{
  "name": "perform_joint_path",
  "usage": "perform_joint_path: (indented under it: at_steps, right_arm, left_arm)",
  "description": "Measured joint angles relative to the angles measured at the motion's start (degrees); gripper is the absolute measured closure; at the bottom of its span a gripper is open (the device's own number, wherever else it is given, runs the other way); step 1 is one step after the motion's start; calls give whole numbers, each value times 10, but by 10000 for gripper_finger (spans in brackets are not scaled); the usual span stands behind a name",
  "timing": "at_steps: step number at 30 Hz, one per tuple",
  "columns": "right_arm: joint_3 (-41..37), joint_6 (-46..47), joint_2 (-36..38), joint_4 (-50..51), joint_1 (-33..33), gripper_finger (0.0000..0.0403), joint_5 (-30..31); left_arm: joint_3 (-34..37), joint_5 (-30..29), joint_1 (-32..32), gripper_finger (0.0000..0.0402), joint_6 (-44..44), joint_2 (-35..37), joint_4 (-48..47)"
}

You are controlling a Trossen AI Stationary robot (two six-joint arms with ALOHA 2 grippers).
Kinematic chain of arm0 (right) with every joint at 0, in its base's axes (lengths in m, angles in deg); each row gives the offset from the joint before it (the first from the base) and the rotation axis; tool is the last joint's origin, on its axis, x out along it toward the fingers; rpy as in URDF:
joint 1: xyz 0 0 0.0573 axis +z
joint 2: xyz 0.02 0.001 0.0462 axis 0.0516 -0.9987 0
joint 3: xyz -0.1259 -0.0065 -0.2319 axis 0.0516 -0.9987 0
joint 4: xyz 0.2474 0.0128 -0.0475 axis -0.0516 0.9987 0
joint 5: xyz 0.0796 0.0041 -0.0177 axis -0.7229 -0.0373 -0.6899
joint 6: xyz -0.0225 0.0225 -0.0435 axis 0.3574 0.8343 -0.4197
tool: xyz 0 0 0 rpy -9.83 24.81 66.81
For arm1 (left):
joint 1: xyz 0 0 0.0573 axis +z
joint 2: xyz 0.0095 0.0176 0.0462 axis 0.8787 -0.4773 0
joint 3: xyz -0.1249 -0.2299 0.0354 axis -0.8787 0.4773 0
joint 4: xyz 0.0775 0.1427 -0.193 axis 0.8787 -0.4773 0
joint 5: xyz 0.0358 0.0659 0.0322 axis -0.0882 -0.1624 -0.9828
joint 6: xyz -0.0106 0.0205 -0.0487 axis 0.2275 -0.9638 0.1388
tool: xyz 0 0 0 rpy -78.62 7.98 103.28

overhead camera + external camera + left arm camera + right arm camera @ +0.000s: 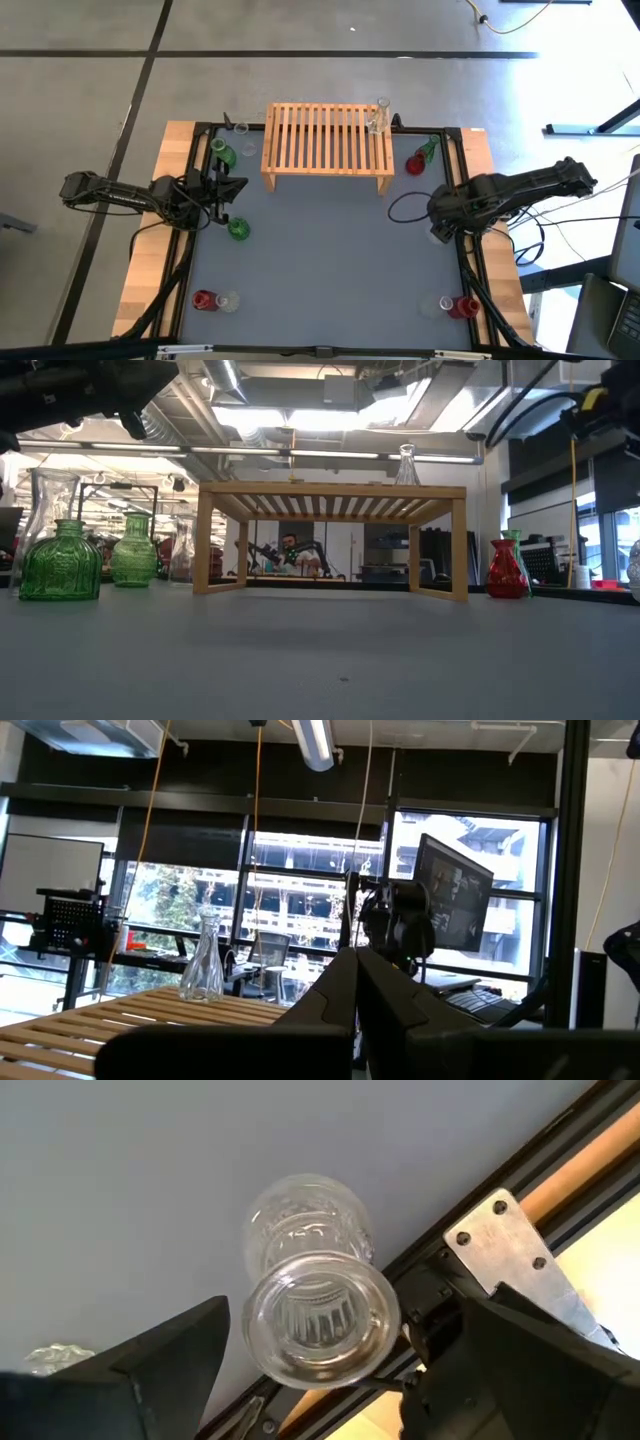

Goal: Sort vases onto shelf
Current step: Put the transparent vase on the shelf aligned with the other transparent vase

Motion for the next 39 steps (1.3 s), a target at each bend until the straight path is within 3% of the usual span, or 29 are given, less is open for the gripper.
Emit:
perform_joint_path:
  at_steps: [11, 27, 39]
  right_arm:
    - [-25, -9, 0, -46, 0, 33, 0]
    - [-24, -39, -4, -38, -1, 208, -10]
    - [14, -81, -14, -80, -1, 201, -5]
  left_arm:
    - [0, 0, 0, 399, 0, 0, 0]
    - [0, 0, 0, 399, 0, 0, 0]
    - [0, -1, 0, 399, -3, 0, 0]
